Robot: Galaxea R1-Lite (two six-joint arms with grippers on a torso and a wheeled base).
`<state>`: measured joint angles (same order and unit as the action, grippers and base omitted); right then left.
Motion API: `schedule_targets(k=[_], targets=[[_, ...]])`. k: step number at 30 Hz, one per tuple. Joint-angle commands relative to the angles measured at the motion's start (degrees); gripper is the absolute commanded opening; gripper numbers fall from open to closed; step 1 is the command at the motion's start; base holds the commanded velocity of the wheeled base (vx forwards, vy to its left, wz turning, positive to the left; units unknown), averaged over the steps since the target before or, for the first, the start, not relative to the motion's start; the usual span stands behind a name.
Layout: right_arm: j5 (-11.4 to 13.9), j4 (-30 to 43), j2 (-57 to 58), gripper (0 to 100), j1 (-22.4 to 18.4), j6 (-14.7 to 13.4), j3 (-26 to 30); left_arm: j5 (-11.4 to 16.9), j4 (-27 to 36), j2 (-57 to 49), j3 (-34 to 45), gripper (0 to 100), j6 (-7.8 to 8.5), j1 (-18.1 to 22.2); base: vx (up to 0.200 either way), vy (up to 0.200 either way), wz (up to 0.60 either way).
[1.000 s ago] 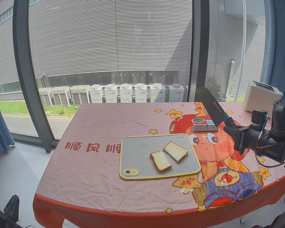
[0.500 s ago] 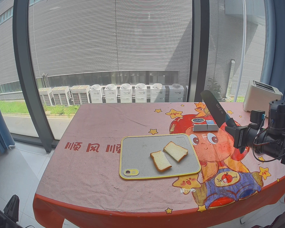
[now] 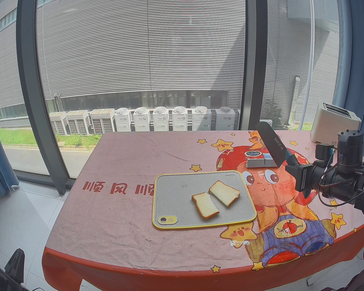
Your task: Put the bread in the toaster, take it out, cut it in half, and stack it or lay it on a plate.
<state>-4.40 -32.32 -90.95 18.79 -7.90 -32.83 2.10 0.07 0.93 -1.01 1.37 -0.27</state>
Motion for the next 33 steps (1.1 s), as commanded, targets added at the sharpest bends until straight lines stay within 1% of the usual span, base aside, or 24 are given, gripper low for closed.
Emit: schedule_targets(k=[1,17,33], targets=[[0.01,-0.03,-0.45,0,0.02,-0.01,-0.22,0.01,0.01,-0.93,0.92,0,-0.05,0.00,0.000,0.000,0.00],[0.09,-0.91,-3.35,0,-2.17,-0.01,-0.92,0.01,0.01,-0.93,0.92,0,-0.05,0.00,0.000,0.000,0.00],[0.18,-0.03,-4.23,0,-2.26,-0.27,-0.66,0.01,0.01,-0.93,0.92,0,0.04,0.00,0.000,0.000,0.00]])
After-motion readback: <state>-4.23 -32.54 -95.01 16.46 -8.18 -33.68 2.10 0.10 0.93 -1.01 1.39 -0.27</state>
